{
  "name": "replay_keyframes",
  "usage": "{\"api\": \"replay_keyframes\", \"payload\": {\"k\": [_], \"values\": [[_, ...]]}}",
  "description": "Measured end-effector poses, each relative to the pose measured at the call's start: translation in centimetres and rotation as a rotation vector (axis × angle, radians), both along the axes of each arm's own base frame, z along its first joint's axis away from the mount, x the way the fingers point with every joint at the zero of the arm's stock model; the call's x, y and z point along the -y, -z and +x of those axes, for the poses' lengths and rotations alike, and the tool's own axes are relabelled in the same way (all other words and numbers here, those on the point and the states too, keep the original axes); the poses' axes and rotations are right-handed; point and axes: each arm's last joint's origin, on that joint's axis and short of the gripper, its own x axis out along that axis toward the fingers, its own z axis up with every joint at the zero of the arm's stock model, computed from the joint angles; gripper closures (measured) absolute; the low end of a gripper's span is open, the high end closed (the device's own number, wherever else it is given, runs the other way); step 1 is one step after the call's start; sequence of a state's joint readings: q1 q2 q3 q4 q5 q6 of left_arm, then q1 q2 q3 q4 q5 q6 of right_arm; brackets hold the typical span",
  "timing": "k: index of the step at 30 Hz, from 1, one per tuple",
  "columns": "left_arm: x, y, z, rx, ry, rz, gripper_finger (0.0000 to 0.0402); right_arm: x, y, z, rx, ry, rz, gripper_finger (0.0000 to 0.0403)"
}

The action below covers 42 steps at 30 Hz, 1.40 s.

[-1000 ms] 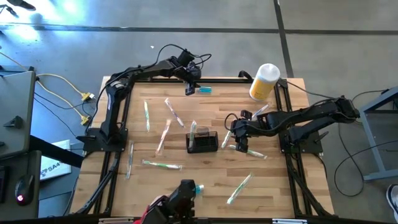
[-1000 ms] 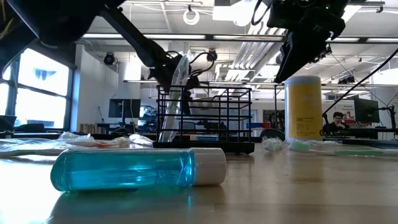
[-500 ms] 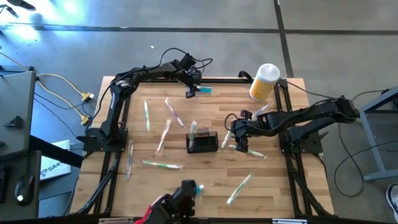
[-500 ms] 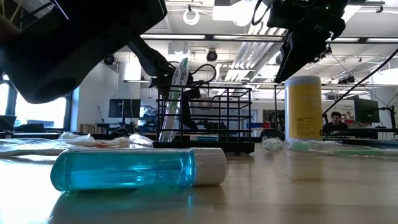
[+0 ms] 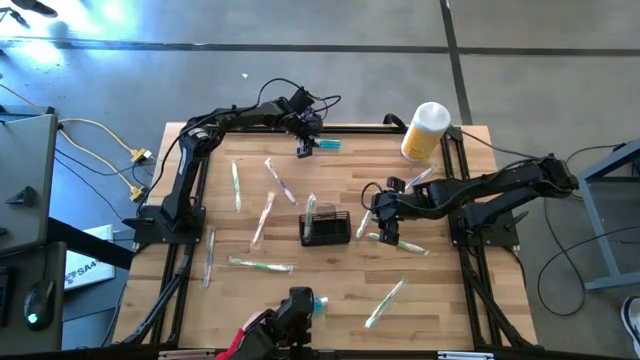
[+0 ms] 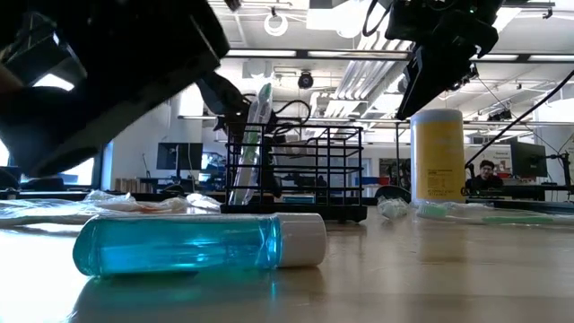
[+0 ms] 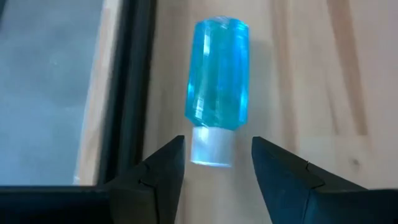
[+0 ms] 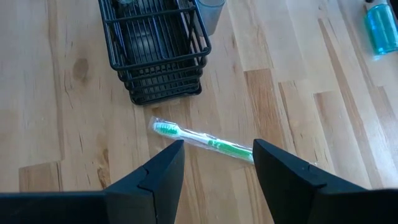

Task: Pick & Place toothbrushing station
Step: Put the top blue mouthwash into the black mesh organizer

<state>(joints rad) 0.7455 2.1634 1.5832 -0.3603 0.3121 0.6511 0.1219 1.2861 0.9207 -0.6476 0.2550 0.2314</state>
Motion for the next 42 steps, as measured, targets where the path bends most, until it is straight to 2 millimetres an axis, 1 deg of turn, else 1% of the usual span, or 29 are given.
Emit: {"api": "replay_keyframes", "payload": {"k": [5,23,26,31,32,42], "values": [[-0.3,1.2,0.1,-0.021,-0.011,0.000,0.0223,0.0,0.0,0.0,0.001,0.000,0.000,0.0219],[-0.3,1.4,0.2,-0.013,0.019,0.007,0.0225,0.0,-0.1,0.1,0.006,-0.012,-0.013,0.0219],[-0.2,1.4,0.2,-0.014,0.024,0.007,0.0245,0.0,0.0,0.1,0.006,-0.012,-0.013,0.0219],[-0.2,1.4,0.3,-0.012,0.028,0.002,0.0311,0.0,0.0,0.1,0.006,-0.012,-0.013,0.0219],[-0.2,1.4,0.2,-0.011,0.031,0.002,0.0318,0.1,0.0,0.1,0.005,-0.013,-0.014,0.0219],[-0.2,1.5,0.2,-0.031,0.011,0.008,0.0318,0.8,0.0,0.1,0.004,0.017,-0.014,0.0219]]}}
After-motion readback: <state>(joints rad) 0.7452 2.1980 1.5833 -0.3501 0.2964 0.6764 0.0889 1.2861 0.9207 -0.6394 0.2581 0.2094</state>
